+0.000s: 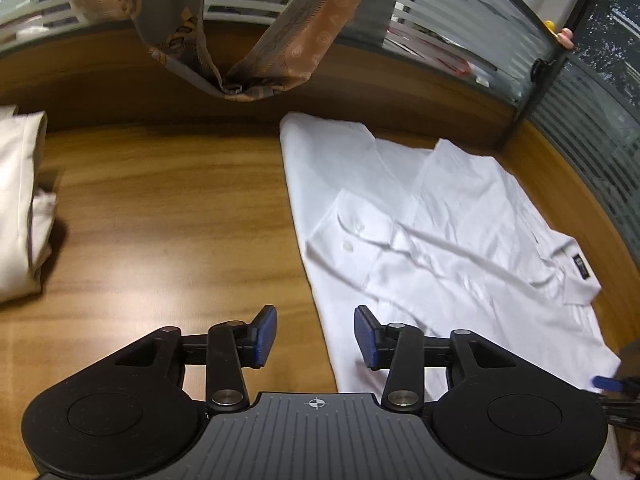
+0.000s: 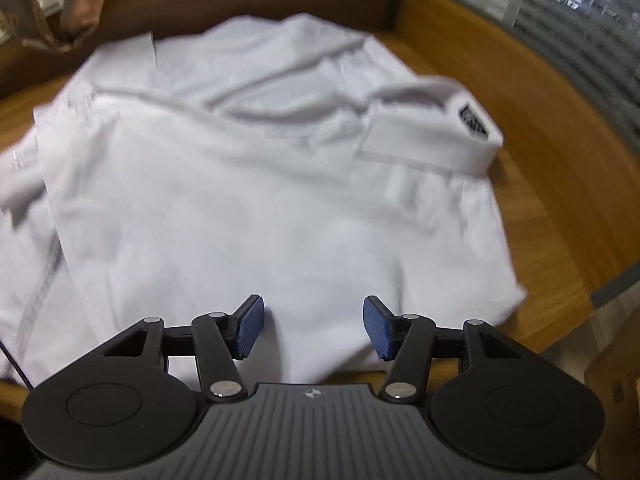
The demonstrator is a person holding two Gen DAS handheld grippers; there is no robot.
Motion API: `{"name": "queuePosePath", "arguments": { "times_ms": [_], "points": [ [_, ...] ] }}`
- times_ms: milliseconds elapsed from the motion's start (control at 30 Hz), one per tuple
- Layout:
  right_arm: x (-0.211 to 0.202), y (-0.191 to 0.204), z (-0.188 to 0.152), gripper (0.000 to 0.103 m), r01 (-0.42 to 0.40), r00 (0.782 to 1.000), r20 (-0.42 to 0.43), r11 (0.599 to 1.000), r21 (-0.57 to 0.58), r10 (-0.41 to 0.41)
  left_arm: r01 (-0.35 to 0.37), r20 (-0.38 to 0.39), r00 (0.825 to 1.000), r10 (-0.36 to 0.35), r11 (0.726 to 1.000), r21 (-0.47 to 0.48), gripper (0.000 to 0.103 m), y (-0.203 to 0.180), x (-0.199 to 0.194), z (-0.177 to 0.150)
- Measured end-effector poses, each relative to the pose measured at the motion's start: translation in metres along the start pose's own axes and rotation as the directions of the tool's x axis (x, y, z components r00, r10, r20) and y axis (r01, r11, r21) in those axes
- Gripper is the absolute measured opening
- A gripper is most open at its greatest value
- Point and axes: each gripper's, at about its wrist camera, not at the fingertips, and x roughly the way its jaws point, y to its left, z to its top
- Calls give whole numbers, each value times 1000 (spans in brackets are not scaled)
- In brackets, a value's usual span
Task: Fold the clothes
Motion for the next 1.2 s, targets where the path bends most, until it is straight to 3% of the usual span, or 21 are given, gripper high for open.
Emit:
{"name": "queuePosePath", "arguments": {
  "times_ms": [233,367,400,533,733,967,1200],
  "points": [
    [-11,7,-4,66,-4,1000,6,1000,-2,4,90,-126,988,-85,995,39,48,-11,2,-34],
    [-30,27,2,91,-12,1000,9,1000,-14,12,135,-176,977,-123,989,60,52,-19,7,-49],
    [-34,33,4,92,-15,1000,2,1000,-10,15,144,-181,975,-131,988,62,54,-19,9,-50],
    [-51,62,8,92,-43,999,6,999,-1,43,177,-182,970,-161,981,75,55,-15,12,-47],
    [-70,111,19,92,-60,997,48,998,2,60,198,-168,971,-172,968,157,59,-4,9,-17],
    [-77,148,30,91,-79,994,79,996,38,75,158,-106,984,-140,969,189,60,27,1,21],
    [-61,191,40,76,-197,979,76,975,107,190,158,-72,986,-147,970,184,60,46,18,57]
  ]
}}
